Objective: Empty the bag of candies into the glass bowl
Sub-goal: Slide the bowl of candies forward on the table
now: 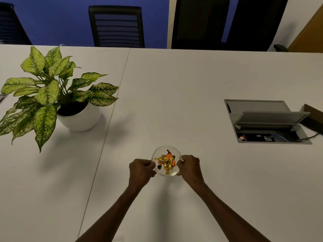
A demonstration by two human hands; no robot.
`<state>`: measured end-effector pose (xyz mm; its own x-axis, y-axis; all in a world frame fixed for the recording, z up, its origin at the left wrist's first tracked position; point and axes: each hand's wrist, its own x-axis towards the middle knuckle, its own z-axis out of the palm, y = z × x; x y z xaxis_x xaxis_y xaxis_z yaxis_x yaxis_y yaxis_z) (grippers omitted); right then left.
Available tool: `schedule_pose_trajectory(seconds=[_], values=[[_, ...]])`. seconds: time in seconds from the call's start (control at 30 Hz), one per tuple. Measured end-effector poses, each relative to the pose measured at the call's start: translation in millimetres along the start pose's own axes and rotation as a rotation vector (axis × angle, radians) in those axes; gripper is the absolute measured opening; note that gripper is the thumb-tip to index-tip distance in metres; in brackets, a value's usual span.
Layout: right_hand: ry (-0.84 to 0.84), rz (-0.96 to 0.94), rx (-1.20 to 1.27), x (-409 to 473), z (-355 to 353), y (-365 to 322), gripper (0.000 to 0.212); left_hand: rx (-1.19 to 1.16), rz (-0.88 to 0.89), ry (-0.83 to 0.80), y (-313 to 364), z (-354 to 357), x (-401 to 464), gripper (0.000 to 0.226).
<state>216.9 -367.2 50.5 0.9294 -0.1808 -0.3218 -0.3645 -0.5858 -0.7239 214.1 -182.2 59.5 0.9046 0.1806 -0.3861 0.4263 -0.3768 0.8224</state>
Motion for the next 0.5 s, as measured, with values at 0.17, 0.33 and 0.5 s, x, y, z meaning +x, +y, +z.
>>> schedule_pose_trajectory(seconds=[0.17, 0.33, 0.5], values=[[0.03, -0.03, -0.012, 55, -1, -23, 0.022, -0.018, 0.027, 0.032, 27, 0, 52, 0.014], [0.036, -0.036, -0.042, 108, -3, -37, 0.022, -0.032, 0.012, 0.051, 42, 10, 100, 0.015], [0.035, -0.026, -0.075, 152, 6, -41, 0.023, -0.02, -0.003, 0.052, 45, 21, 146, 0.017]])
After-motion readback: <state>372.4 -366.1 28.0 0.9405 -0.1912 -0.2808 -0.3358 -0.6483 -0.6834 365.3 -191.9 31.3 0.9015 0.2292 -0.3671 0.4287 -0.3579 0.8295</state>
